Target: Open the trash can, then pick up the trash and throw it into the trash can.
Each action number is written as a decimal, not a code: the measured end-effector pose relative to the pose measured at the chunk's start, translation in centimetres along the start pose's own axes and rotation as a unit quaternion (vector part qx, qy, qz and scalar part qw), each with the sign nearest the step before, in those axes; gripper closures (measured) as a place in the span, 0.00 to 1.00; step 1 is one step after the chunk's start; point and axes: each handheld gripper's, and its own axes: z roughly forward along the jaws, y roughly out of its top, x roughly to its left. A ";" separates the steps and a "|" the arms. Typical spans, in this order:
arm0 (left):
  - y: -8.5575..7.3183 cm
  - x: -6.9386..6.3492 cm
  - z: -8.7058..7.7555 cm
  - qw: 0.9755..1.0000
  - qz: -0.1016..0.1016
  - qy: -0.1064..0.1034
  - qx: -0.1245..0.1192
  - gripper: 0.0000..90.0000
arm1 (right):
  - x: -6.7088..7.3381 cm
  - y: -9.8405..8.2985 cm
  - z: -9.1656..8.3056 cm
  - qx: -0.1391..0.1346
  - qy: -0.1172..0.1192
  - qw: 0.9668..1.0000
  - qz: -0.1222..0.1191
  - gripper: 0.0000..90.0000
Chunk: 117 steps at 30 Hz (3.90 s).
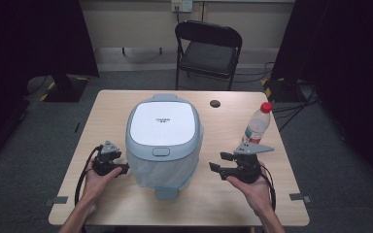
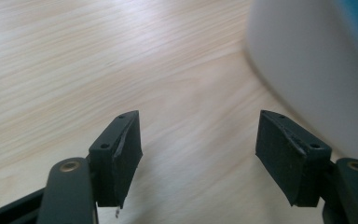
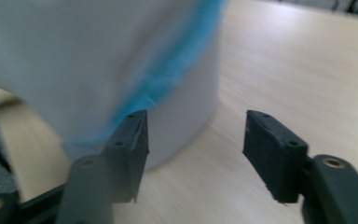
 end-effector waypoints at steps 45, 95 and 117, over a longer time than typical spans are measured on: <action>-1.1 0.8 0.6 0.999 -0.016 0.026 -0.010 0.23 | 7.9 10.0 0.5 -0.091 0.150 0.981 -0.080 0.89; -1.0 0.9 0.6 1.000 -0.014 0.022 -0.008 0.22 | -14.5 -4.9 2.1 0.052 -0.247 0.958 0.135 0.17; -1.0 0.9 0.6 1.000 -0.014 0.022 -0.008 0.22 | -17.6 -5.0 4.3 0.002 -0.267 0.955 0.125 0.29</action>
